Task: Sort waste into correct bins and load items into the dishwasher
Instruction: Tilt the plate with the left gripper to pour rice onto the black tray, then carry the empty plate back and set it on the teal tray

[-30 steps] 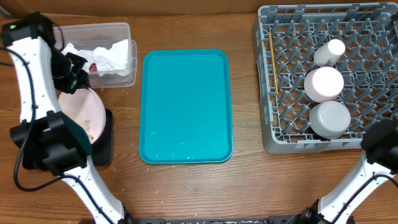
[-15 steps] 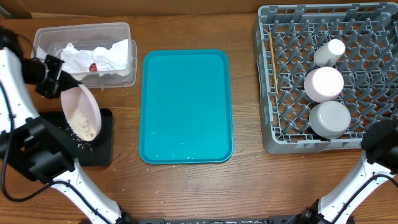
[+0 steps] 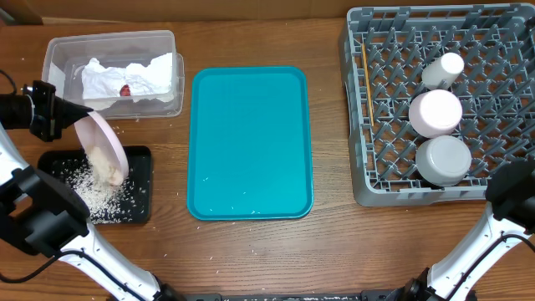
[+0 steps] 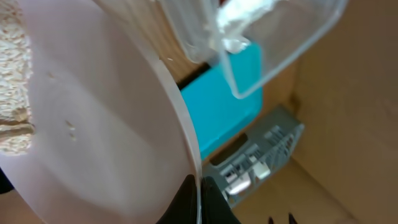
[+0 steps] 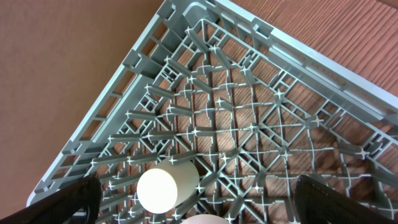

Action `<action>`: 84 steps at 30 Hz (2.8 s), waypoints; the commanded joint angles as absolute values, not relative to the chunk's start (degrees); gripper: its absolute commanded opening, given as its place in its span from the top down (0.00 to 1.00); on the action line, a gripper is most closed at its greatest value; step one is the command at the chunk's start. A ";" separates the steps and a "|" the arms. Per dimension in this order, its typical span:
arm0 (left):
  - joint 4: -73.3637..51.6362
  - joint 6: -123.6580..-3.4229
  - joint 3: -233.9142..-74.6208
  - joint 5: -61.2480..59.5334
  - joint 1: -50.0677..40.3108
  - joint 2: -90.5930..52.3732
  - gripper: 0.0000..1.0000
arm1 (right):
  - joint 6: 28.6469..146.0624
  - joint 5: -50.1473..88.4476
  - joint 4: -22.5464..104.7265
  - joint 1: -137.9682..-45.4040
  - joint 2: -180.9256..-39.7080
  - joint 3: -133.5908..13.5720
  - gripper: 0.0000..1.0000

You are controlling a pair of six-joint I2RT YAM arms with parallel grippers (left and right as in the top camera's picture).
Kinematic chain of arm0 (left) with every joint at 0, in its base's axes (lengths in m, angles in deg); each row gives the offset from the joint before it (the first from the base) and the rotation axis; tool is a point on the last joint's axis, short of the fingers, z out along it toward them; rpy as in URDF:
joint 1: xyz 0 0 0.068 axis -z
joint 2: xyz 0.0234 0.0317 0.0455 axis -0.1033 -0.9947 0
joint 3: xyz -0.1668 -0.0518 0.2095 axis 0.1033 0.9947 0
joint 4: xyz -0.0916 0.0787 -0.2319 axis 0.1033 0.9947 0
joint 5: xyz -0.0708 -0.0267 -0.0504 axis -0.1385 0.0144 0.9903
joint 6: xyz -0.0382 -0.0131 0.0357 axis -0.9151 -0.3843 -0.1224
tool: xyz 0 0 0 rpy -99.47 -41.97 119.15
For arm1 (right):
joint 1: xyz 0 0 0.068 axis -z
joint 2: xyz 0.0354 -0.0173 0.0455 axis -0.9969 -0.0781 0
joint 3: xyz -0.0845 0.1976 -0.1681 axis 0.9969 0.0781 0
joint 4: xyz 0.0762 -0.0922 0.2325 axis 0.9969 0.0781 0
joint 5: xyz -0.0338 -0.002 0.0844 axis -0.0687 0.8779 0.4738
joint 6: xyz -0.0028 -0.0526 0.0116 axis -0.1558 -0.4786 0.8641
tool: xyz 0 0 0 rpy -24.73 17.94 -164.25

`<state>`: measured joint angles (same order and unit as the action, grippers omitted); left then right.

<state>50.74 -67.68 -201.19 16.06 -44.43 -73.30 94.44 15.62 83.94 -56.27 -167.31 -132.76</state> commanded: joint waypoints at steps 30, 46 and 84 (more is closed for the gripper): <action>51.79 -59.92 -192.60 36.91 -52.14 -71.47 0.96 | 94.72 15.88 83.68 -56.20 -165.36 -134.22 0.00; 51.81 -58.22 -191.05 37.81 -56.08 -71.10 0.96 | 94.72 15.86 83.66 -56.20 -165.36 -134.22 0.00; 51.72 -55.36 -188.17 34.44 -19.47 -65.52 0.96 | 94.72 15.88 83.68 -56.20 -165.36 -134.22 0.00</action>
